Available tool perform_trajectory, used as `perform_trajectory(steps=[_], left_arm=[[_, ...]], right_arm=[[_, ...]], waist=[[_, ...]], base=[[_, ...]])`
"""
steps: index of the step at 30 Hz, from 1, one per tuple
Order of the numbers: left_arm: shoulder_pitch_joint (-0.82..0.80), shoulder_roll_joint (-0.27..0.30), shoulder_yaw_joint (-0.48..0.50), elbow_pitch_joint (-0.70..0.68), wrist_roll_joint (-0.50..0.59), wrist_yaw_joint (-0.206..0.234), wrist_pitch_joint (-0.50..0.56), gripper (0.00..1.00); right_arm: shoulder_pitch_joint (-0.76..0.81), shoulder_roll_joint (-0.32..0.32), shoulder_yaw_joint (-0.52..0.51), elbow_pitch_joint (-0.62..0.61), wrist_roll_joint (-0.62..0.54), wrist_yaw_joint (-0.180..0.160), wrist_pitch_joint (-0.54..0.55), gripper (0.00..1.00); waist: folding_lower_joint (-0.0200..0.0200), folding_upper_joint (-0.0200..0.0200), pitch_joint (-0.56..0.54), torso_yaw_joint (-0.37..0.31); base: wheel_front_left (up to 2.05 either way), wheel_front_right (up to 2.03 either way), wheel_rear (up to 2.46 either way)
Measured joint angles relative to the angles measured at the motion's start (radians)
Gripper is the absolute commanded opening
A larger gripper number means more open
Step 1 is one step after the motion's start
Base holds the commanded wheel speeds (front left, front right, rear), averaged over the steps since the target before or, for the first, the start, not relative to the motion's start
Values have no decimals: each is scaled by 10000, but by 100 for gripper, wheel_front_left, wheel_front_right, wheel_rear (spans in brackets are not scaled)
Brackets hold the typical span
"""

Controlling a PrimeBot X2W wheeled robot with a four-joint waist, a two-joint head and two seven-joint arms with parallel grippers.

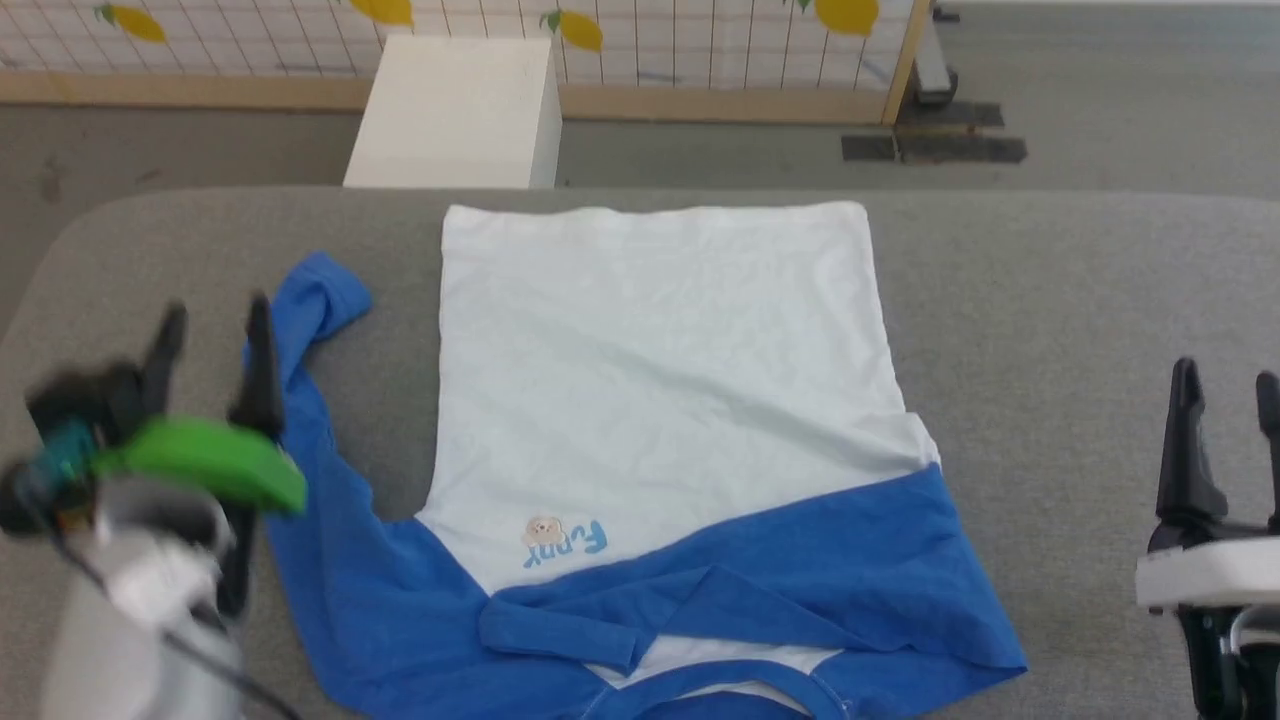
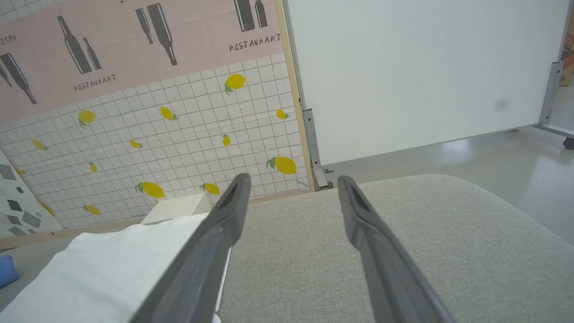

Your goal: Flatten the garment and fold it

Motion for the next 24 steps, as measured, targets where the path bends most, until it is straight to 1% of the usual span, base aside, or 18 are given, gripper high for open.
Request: perform_trajectory(steps=[3, 6, 9, 11, 13, 16, 18, 21, 24], left_arm=[[-1604, 832, -309, 961, -462, -8, 1122, 100], [-3005, 1739, -876, 1714, -1083, -10, 2428, 100], [-4340, 2529, -1220, 2140, -1893, -10, 3488, 100], [-5056, 3116, -1484, 2403, -2366, -33, 4451, 100], [-5411, 3538, -1806, 2594, -2886, -38, 5557, 100], [-5660, 3816, -1862, 2961, -3841, -38, 7118, 100], [-5715, 3998, -1902, 3127, -4140, -38, 8002, 100], [-5741, 4224, -1971, 3154, -4203, 6, 8730, 100], [-5729, 4303, -1990, 3241, -4288, 142, 9248, 100]], right_arm=[[-473, -2, 58, -330, -8, 0, 144, 100], [-965, 0, 92, -756, -48, 0, 240, 100], [-1365, 0, 121, -1126, -69, 0, 316, 100], [-1564, -2, 146, -1350, -73, 0, 376, 100], [-1707, 2, 161, -1513, -104, 0, 385, 100], [-1786, 2, 169, -1643, -151, 2, 412, 100], [-1800, 2, 132, -1676, -142, 0, 412, 100], [-1820, 2, 105, -1737, -142, 2, 383, 100], [-1828, 2, 100, -1789, -142, 0, 368, 100]], waist=[[0, 0, 469, 5], [0, 0, 1020, -31], [0, 0, 1635, -92], [0, 0, 2096, -146], [0, 0, 2505, -201], [1, 0, 3119, -297], [1, 0, 3510, -368], [1, 0, 3996, -469], [2, 0, 4382, -566]], base=[[0, 0, 0], [0, 0, 0], [0, 0, 0], [0, 0, 0], [0, 0, 0], [0, 0, 0], [0, 0, 0], [0, 0, 0], [0, 0, 0]])
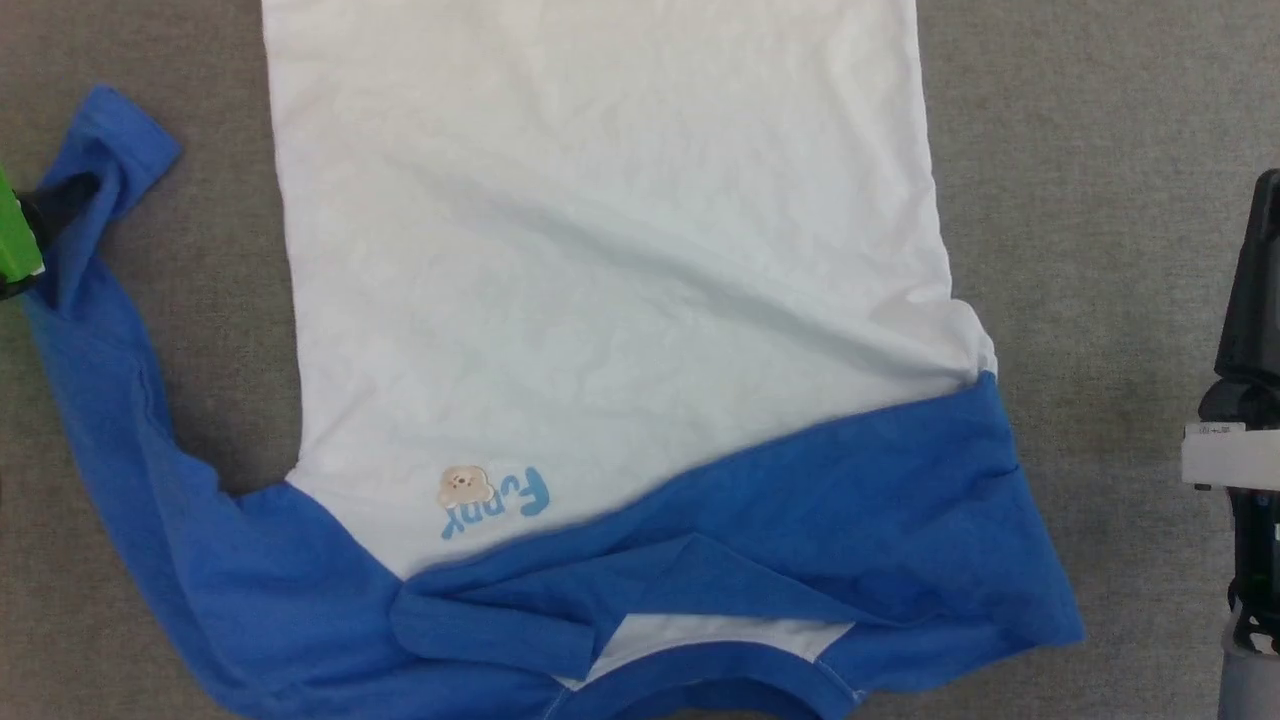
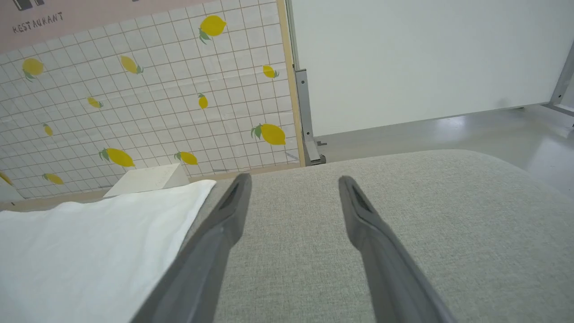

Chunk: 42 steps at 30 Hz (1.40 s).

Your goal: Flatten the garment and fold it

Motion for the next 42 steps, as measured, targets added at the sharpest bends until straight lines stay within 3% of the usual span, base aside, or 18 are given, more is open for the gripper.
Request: perform_trajectory(steps=[3, 4, 5, 8, 13, 21, 28, 35, 42], left_arm=[[29, -23, 167, 52, -439, 178, 437, 100], [30, -4, 247, 21, -571, 205, 533, 43], [34, 8, 291, -40, -577, 207, 462, 0], [97, -153, 537, -42, -742, 219, -12, 0], [427, -872, 1778, 408, -1806, 215, -1760, 0], [1704, -690, 3505, 633, -2389, -61, -4888, 0], [3775, -828, 4245, 326, -2297, -84, -6617, 0], [5692, -1942, 4215, -2391, -2165, -17, -7367, 0], [6383, -3127, 2345, -5726, -1425, 460, -6648, 0]], right_arm=[[-5, 0, -52, -31, 0, 2, -10, 100], [-8, 0, -94, -36, -2, 2, -10, 100], [-16, 2, -119, -38, -4, 2, -10, 100], [-71, -2, -184, -36, -21, 2, -10, 100], [-98, 0, -171, 128, -36, 0, -27, 100], [248, 0, -403, 899, 36, 0, -142, 100], [899, 2, -518, 1446, 313, 0, -316, 100], [1206, 4, -366, 1799, 571, 0, -439, 100], [1354, 2, -213, 1964, 681, 0, -497, 100]], waist=[[-1, 0, 266, -81], [-1, 0, 333, -95], [-1, 0, 373, -97], [-1, 1, 381, -43], [0, 0, 18, 55], [0, 0, -1249, 388], [-2, 0, -2550, 761], [-2, 0, -3681, 1023], [-2, 0, -4432, 1119]], base=[[0, 0, 0], [0, 0, 0], [0, 0, 0], [0, 0, 0], [0, 0, 0], [0, 0, 0], [0, 0, 0], [0, 0, 0], [0, 0, 0]])
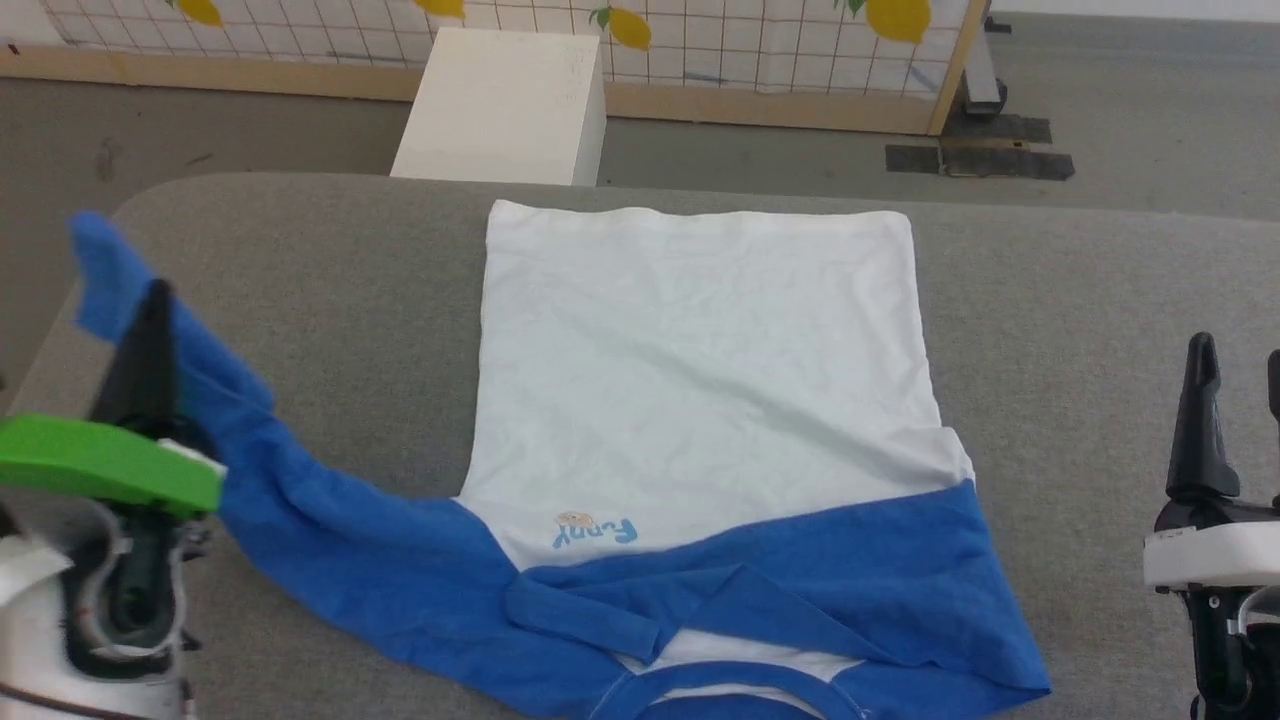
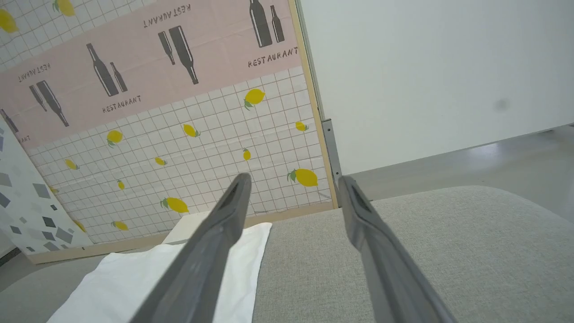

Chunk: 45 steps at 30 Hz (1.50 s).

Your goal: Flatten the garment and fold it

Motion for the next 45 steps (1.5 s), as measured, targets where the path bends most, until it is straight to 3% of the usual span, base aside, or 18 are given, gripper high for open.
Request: perform_trajectory(steps=[5, 9, 16, 20, 21, 22, 23, 28, 33, 39, 41, 45], left_arm=[[-99, -1154, -2366, -788, 782, 215, 683, 0], [-536, -1985, -4589, -56, 1476, -102, 1149, 0], [-1140, -2130, -7513, 1342, 1845, -602, 1772, 0], [-1196, -1766, -9283, 1850, 1258, -612, 3104, 0], [-1190, -1601, -9637, 1929, 849, -612, 3534, 8], [-1190, -1471, -9800, 1992, 675, -616, 3776, 42], [-1191, -1313, -9889, 2011, 506, -629, 3963, 100], [-1197, -1072, -8888, 1611, -458, -633, 3503, 100], [-1395, -838, -6792, 740, -800, -174, 1524, 100], [-1322, 441, -4686, 1032, 1419, 934, -2366, 100], [-987, 777, -4581, 1367, 2240, 1264, -3185, 100], [-299, 686, -3985, 1536, 2583, 1762, -4015, 100]], right_arm=[[10, 4, 86, 33, 73, 0, -79, 100], [32, 2, 107, 56, 88, 0, -94, 100], [44, 0, 115, 67, 90, 0, -117, 100], [45, 0, 121, 58, 90, 0, -121, 100], [45, -2, 111, 56, 90, 0, -130, 100], [45, -2, 105, 48, 90, 0, -132, 100], [47, 0, 94, 42, 90, 0, -132, 100], [105, -2, -36, -58, 81, 0, -113, 100], [127, -2, 19, -188, 36, 0, 13, 100], [126, 2, 318, -171, 36, 0, 360, 100], [122, 0, 376, -107, 35, 0, 610, 100], [-96, 2, 378, 155, -73, 0, 1540, 100]], waist=[[0, 0, -151, -142], [0, 0, -118, -425], [0, 0, 27, -895], [0, 1, 140, -1116], [0, 0, 170, -1156], [0, 0, 193, -1178], [0, 0, 213, -1196], [0, 0, 224, -1071], [0, 0, 149, -873], [0, 0, -29, -753], [0, 0, -47, -745], [0, 0, 66, -728]], base=[[0, 0, 0], [0, 0, 0], [0, 0, 0], [0, 0, 0], [0, 0, 0], [0, 0, 0], [0, 0, 0], [0, 0, 0], [0, 0, 0], [0, 0, 0], [0, 0, 0], [0, 0, 0]])
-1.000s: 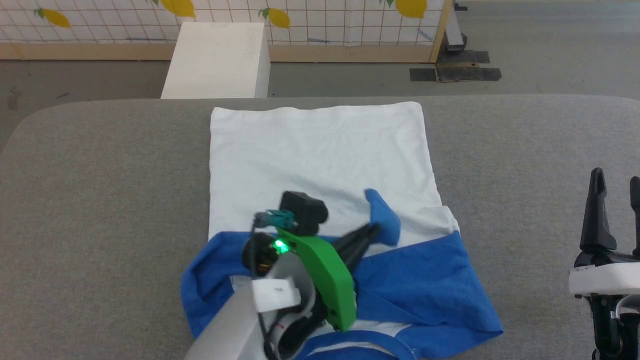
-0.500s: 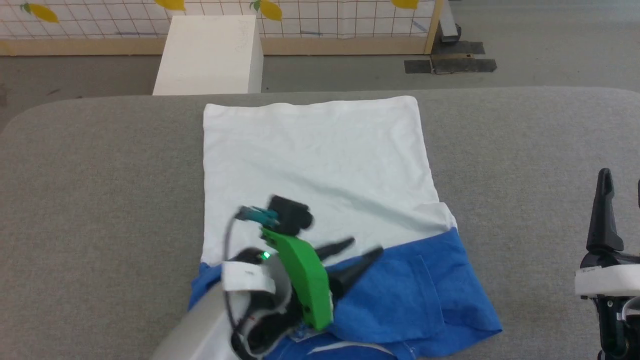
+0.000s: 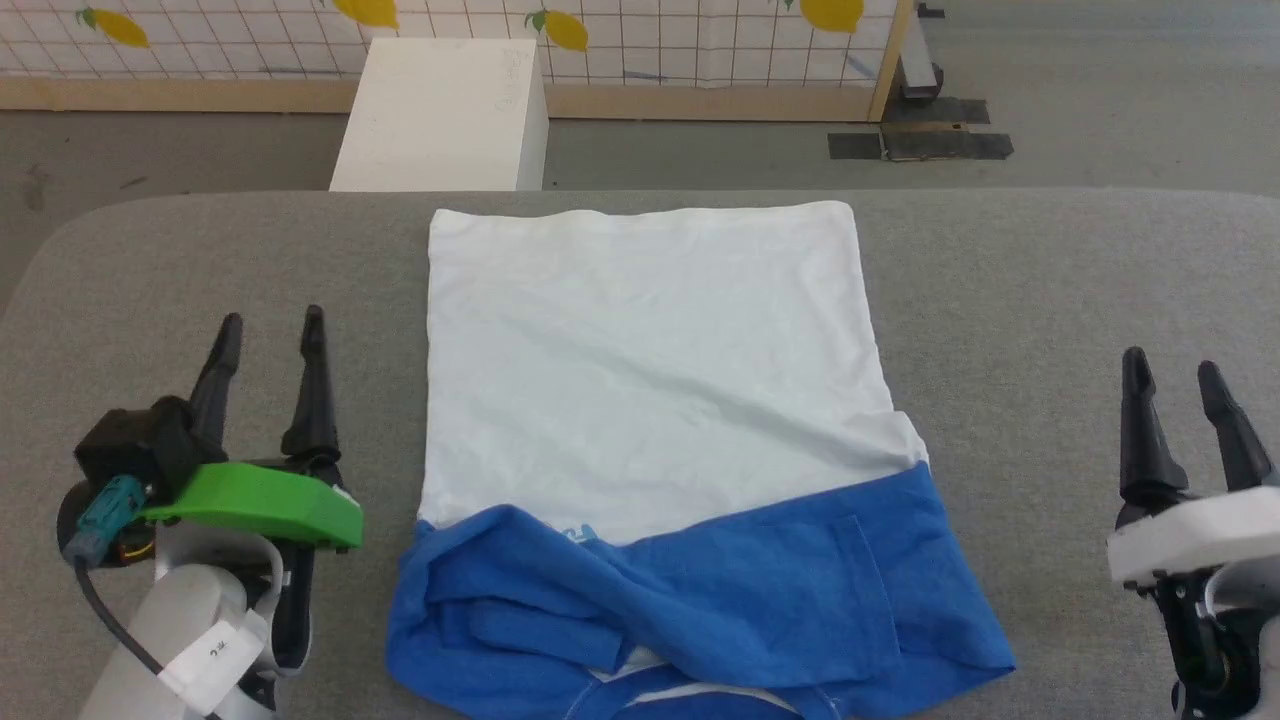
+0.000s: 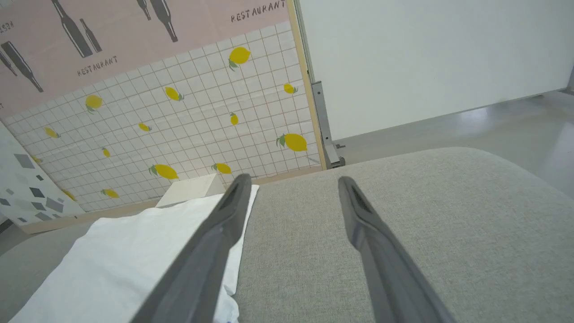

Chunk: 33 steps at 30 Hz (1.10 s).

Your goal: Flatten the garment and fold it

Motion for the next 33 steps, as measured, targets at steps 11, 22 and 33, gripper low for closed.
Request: perform_trajectory(steps=[11, 22, 33], left_arm=[[-74, -288, 1185, -1147, 711, -410, -138, 100], [-1509, -775, 1515, -1521, 1156, -1235, -138, 100], [-2099, -1262, 1678, -1392, 1584, -1914, -138, 100]], right_arm=[[-5611, 2, 393, 2086, -2389, 0, 5726, 100], [-10070, 0, 190, 3762, -4621, 2, 9904, 100], [-11004, 8, 326, 4171, -5806, 2, 12506, 100]], waist=[[1, 0, 1649, 185], [2, 0, 3829, 814], [3, 0, 5597, 1632]], base=[[0, 0, 0], [0, 0, 0], [0, 0, 0]])
